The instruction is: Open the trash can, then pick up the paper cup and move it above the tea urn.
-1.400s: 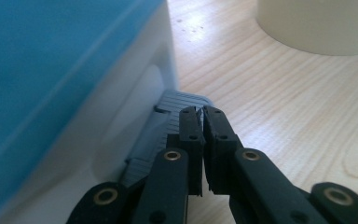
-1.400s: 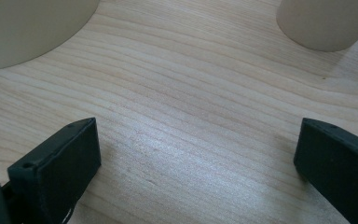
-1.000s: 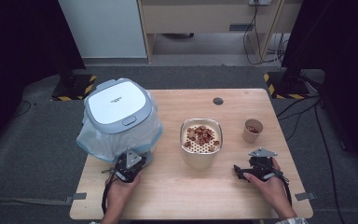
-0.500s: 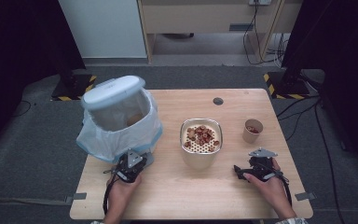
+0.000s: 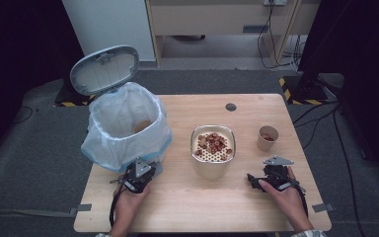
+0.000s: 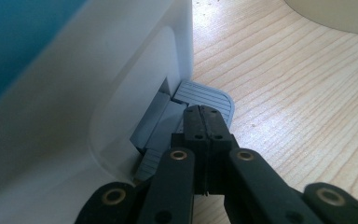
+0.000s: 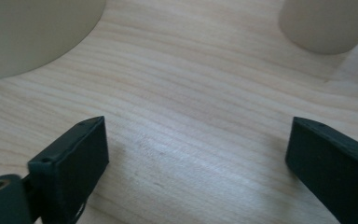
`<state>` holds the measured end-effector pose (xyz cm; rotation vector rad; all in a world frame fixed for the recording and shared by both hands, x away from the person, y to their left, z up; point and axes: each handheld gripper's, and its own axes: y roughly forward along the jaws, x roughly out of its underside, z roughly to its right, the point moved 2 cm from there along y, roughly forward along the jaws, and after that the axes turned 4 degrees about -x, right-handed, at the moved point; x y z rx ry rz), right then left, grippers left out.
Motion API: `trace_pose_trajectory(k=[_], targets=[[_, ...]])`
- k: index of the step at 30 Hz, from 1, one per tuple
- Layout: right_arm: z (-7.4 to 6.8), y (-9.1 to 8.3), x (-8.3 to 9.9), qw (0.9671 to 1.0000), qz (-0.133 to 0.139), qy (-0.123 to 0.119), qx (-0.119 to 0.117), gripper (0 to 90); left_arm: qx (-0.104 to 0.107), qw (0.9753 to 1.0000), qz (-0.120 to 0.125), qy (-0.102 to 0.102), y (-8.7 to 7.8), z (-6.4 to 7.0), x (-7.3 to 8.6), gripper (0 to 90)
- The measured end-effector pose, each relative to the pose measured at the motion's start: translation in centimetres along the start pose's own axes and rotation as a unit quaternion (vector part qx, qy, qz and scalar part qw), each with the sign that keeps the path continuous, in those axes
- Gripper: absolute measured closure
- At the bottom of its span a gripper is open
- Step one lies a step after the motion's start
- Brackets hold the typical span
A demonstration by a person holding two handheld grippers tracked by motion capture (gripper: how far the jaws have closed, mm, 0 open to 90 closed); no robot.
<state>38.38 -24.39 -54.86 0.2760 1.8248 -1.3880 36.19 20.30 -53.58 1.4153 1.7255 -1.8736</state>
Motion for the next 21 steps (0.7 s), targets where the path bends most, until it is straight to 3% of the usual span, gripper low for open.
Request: trace_pose_trajectory(k=[4,13,21], targets=[[0.5,-0.6,-0.2,0.9996,0.014,0.020,0.016,7.7,0.000,1.0000,0.000,0.002,0.0,0.0,0.0,89.6],[1.3,-1.2,-0.4,0.9977,0.031,0.036,0.049,9.4,-0.001,1.0000,0.000,0.002,0.0,0.0,0.0,89.7],[2.1,-2.6,-1.5,0.9933,0.067,0.060,0.072,11.0,-0.001,1.0000,0.001,0.002,0.0,0.0,0.0,89.6]])
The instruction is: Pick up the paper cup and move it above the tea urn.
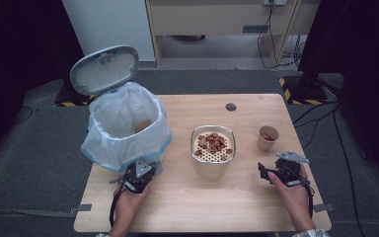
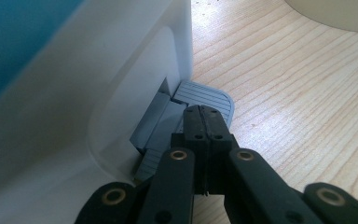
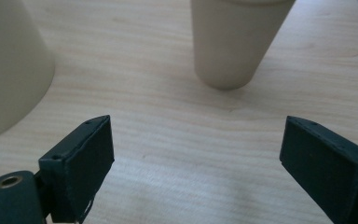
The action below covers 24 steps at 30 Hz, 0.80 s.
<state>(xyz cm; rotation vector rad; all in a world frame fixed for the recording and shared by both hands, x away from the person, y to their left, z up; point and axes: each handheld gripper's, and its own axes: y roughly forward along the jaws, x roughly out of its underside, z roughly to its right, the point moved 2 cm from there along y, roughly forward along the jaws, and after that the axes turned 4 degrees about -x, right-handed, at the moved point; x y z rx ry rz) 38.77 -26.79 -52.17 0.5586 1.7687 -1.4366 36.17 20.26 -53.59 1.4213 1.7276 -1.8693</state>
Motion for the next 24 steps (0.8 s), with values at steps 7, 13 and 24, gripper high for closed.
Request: trace_pose_trajectory(k=[7,13,24], targets=[[0.6,0.1,-1.5,0.9999,0.004,0.014,0.007,10.9,0.000,1.0000,0.000,0.000,0.0,0.0,0.0,89.7],[1.0,0.5,-3.1,0.9997,0.007,0.018,0.012,9.3,0.000,1.0000,0.001,0.000,0.0,0.0,0.0,89.7],[2.1,3.1,-5.1,0.9997,0.018,0.004,0.015,6.1,0.001,1.0000,0.001,0.000,0.0,0.0,0.0,89.6]])
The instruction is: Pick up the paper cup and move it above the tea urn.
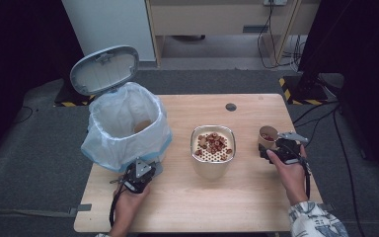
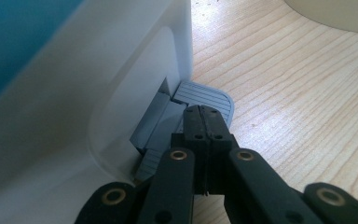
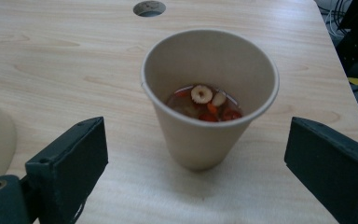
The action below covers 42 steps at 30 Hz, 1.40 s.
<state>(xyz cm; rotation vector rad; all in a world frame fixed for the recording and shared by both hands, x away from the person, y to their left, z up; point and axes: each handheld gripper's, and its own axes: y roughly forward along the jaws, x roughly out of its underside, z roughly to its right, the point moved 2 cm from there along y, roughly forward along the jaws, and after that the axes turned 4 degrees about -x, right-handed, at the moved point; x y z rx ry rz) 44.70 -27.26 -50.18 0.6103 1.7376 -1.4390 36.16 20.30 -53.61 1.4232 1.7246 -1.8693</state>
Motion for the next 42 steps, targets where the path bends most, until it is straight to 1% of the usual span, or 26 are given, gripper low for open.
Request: trace_pose_trajectory(k=[2,5,7,9,11,14,15,19,24,27,30,38,42], targets=[[0.3,0.5,-0.2,1.0000,0.006,0.000,-0.003,6.8,0.000,1.0000,0.000,0.000,0.0,0.0,0.0,89.6],[0.6,1.1,-0.2,0.9998,0.017,0.011,-0.002,8.3,0.000,1.0000,0.000,0.000,0.0,0.0,0.0,89.6],[0.7,1.7,0.0,0.9998,0.015,0.015,-0.005,8.2,0.000,1.0000,0.000,0.001,0.0,0.0,0.0,89.7],[0.8,2.1,0.1,0.9997,0.019,0.013,-0.006,9.4,0.000,1.0000,0.001,0.001,0.0,0.0,0.0,89.6],[0.8,2.5,0.1,0.9997,0.024,0.011,-0.003,10.6,0.000,1.0000,0.000,0.001,0.0,0.0,0.0,89.6],[1.1,3.0,0.2,0.9997,0.019,0.016,-0.001,11.4,0.000,1.0000,0.000,0.000,0.0,0.0,0.0,89.6],[1.2,3.1,0.3,0.9997,0.018,0.018,-0.001,11.7,0.000,1.0000,0.000,0.000,0.0,0.0,0.0,89.6],[1.3,3.5,0.4,0.9998,0.016,0.015,-0.003,12.3,-0.001,1.0000,0.000,0.000,0.0,0.0,0.0,89.6],[1.3,3.6,0.3,0.9996,0.024,0.016,-0.004,13.6,-0.001,1.0000,0.001,0.000,0.0,0.0,0.0,89.6],[1.2,3.8,0.4,0.9996,0.024,0.015,-0.003,15.6,-0.001,1.0000,0.001,0.000,0.0,0.0,0.0,89.6],[1.2,4.1,0.4,0.9993,0.030,0.020,-0.003,17.5,-0.001,1.0000,0.001,0.000,0.0,0.0,0.0,89.6],[1.1,4.2,0.3,0.9986,0.048,0.023,-0.006,20.8,-0.001,1.0000,0.001,0.000,0.0,0.0,0.0,89.6],[1.1,4.3,0.3,0.9984,0.052,0.022,-0.008,22.3,-0.001,1.0000,0.001,-0.001,0.0,0.0,0.0,89.6]])
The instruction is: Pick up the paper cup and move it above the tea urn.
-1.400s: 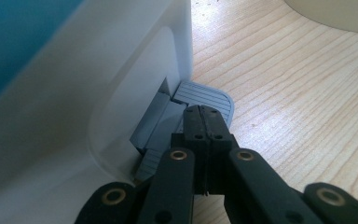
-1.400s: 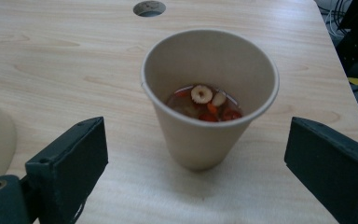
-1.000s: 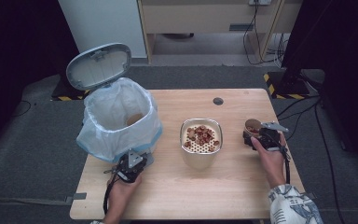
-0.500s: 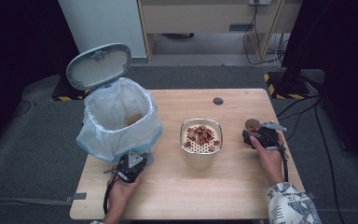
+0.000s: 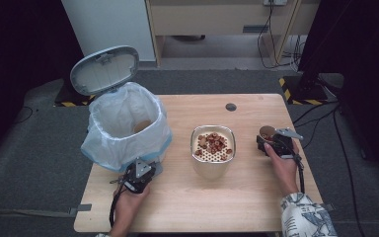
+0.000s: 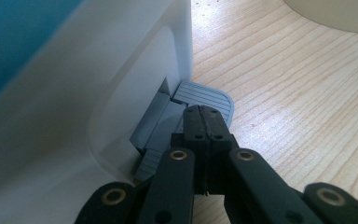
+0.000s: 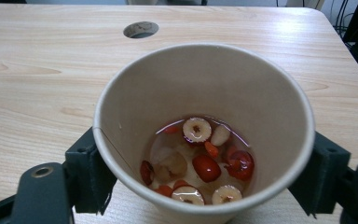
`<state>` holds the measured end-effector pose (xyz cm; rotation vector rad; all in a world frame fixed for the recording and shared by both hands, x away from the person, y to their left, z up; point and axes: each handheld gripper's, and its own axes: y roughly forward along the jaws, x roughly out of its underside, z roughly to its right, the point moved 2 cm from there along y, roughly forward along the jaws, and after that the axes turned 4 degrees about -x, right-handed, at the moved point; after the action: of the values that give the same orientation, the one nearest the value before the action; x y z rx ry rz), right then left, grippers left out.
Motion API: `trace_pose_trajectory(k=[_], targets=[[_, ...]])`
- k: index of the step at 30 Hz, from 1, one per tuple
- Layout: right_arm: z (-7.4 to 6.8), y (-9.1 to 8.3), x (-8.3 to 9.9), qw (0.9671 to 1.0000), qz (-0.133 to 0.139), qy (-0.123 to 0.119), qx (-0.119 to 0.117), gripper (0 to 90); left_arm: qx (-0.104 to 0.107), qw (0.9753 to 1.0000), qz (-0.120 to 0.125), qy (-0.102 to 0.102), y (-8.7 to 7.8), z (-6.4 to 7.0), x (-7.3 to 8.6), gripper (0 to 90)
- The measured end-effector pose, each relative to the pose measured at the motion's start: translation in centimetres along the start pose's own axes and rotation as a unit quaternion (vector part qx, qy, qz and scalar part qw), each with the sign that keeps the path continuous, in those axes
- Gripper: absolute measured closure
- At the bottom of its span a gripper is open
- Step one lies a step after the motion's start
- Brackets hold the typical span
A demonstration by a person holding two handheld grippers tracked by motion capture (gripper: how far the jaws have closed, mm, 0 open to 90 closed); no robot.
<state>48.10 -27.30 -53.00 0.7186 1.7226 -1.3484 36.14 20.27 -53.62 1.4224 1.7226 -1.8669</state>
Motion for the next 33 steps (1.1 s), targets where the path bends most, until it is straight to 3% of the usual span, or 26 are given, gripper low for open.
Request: trace_pose_trajectory(k=[11,16,33], targets=[[-0.2,-0.1,0.0,0.9997,0.009,-0.023,-0.006,29.0,0.000,1.0000,0.000,0.000,0.0,0.0,0.0,89.6],[-0.5,-0.9,-0.7,0.9990,0.026,-0.033,-0.013,30.3,0.001,1.0000,0.000,-0.001,0.0,0.0,0.0,89.6],[-1.5,-3.9,-5.7,0.9939,0.032,-0.098,-0.038,31.5,0.002,1.0000,0.000,-0.002,0.0,0.0,0.0,89.6]])
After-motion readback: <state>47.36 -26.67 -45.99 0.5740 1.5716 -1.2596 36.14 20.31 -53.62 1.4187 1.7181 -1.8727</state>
